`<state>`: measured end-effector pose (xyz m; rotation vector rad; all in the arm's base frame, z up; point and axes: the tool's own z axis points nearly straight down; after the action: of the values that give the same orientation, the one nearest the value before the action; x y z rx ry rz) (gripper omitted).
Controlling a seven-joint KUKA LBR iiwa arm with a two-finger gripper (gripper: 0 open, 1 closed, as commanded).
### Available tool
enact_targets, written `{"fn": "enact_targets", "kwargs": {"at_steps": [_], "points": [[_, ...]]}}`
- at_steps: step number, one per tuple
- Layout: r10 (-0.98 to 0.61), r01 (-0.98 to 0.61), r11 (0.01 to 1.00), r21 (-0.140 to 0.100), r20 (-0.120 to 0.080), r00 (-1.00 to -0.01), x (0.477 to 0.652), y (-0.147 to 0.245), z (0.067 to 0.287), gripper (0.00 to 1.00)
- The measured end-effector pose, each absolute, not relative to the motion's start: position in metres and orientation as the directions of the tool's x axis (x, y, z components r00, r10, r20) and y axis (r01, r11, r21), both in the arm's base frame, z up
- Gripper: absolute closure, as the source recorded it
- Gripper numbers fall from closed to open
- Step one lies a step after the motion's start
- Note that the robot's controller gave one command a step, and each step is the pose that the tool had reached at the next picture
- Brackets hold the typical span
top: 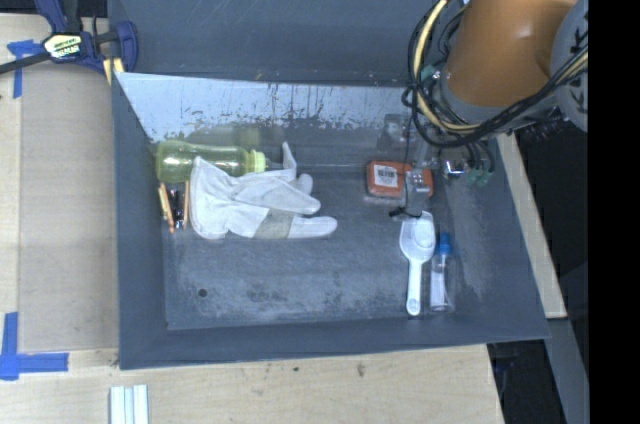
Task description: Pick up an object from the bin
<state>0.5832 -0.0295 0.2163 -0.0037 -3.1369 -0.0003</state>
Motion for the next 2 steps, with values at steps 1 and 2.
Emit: {"fn": "enact_targets", "kwargs": {"at_steps": [1, 2], "points": [[0.002, 0.002, 1.000, 0.000, -0.004, -1.000, 0.585, -0.029, 0.221, 0.00], [-0.113, -0.113, 0.994, -0.001, -0.007, -0.994, 0.600, 0.003, 0.158, 0.00]]}}
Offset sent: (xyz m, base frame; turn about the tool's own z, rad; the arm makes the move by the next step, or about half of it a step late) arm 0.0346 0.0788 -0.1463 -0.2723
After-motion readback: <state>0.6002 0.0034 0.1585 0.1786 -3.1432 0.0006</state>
